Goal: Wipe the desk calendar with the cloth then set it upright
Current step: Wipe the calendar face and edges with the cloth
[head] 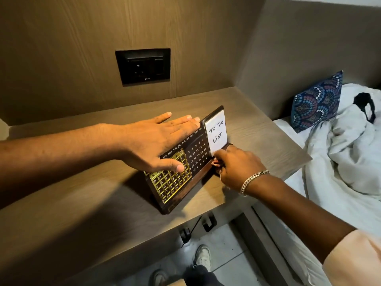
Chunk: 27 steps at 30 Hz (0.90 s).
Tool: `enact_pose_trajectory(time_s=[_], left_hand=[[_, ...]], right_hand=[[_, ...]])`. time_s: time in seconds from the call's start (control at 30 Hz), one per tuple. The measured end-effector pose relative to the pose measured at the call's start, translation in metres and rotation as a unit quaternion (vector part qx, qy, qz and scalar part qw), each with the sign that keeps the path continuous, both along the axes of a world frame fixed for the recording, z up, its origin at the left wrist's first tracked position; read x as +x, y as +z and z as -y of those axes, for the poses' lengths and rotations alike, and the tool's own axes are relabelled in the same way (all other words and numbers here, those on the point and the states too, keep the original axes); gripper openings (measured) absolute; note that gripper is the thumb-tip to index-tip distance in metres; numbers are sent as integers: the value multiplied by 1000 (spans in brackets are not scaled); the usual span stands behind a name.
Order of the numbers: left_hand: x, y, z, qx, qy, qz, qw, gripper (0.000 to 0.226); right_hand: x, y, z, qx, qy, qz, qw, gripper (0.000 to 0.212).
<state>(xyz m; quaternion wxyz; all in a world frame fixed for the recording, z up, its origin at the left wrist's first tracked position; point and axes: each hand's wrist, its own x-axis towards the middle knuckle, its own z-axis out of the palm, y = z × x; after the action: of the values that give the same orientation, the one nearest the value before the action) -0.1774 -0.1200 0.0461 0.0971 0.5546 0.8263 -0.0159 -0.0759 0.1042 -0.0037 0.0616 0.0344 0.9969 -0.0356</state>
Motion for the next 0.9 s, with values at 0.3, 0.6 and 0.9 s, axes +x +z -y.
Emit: enact_pose_trajectory(time_s=[0.3, 0.6, 0.9], left_hand=[[7, 1, 0, 8, 5, 1, 1000, 102], [6, 8, 3, -11, -3, 0, 1000, 104], [7, 1, 6, 10, 16, 61, 998, 111]], right_hand=[[20, 4, 64, -7, -37, 9, 999, 27], [33, 22, 39, -327, -102, -161, 926, 43], [38, -21, 85, -331, -81, -280, 898, 47]])
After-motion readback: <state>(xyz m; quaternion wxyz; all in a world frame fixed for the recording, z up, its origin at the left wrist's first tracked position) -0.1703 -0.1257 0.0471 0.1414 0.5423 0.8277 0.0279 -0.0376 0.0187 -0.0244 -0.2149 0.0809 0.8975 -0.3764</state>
